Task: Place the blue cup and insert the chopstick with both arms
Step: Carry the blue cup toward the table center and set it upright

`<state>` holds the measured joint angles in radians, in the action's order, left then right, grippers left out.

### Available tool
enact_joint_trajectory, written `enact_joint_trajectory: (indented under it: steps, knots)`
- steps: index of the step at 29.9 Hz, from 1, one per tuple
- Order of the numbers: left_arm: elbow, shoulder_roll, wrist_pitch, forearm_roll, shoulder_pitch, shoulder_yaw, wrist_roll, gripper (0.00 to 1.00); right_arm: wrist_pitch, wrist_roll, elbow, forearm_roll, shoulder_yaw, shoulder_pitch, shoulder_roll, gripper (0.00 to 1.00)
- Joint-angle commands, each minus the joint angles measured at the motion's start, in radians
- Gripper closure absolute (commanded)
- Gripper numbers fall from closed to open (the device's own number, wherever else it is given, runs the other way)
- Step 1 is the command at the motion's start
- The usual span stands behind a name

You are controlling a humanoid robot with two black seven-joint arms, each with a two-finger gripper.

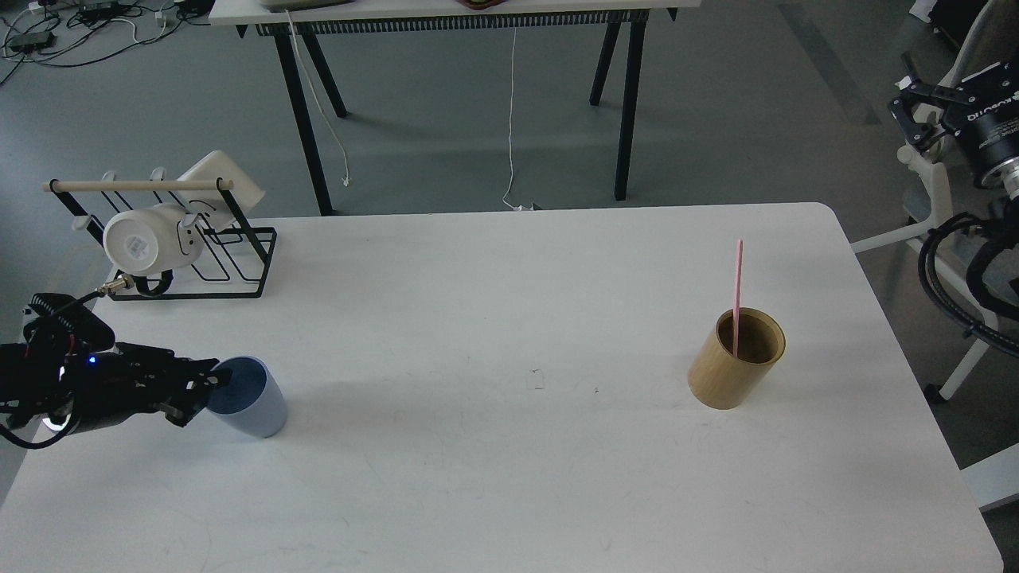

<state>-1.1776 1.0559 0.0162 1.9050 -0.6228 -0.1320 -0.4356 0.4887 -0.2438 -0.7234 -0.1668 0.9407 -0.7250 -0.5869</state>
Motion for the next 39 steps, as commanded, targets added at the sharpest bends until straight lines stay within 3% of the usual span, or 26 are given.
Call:
enact_joint_trajectory:
  steps: [1, 4, 9, 12, 18, 21, 24, 30, 39]
  knots:
    - [-0.011, 0.003, 0.007, 0.003, -0.017, -0.004, -0.005, 0.99, 0.0, 0.0, 0.001, 0.003, -0.003, -0.001, -0.001, 0.0]
    - [-0.017, 0.012, 0.04, 0.003, -0.09, -0.014, -0.02, 1.0, 0.0, 0.0, -0.001, 0.001, -0.002, -0.002, -0.001, 0.0]
    - [-0.1, 0.004, 0.24, 0.003, -0.282, -0.017, -0.025, 0.99, 0.0, 0.0, -0.002, 0.001, 0.001, -0.008, -0.008, 0.0]
    - [-0.16, -0.017, 0.31, 0.003, -0.353, -0.017, -0.012, 0.99, 0.0, 0.0, -0.002, 0.001, 0.001, -0.011, -0.024, 0.0]
    - [-0.168, -0.247, 0.392, 0.066, -0.448, -0.011, 0.029, 0.99, 0.0, 0.001, 0.001, 0.009, -0.006, -0.027, -0.045, 0.0]
    - [-0.166, -0.364, 0.472, 0.132, -0.483, -0.014, 0.037, 0.99, 0.0, 0.003, 0.001, 0.009, -0.008, -0.027, -0.047, 0.0]
    - [-0.166, -0.512, 0.472, 0.198, -0.479, -0.006, 0.054, 0.99, 0.0, 0.003, -0.001, 0.009, -0.003, -0.028, -0.054, 0.0]
    - [-0.134, -0.632, 0.472, 0.277, -0.391, -0.001, 0.118, 0.98, 0.0, 0.001, -0.002, 0.006, 0.006, -0.03, -0.053, 0.0]
    - [-0.063, -0.744, 0.472, 0.277, -0.344, -0.008, 0.127, 0.96, 0.0, -0.002, -0.004, 0.006, 0.006, -0.024, -0.053, 0.0]
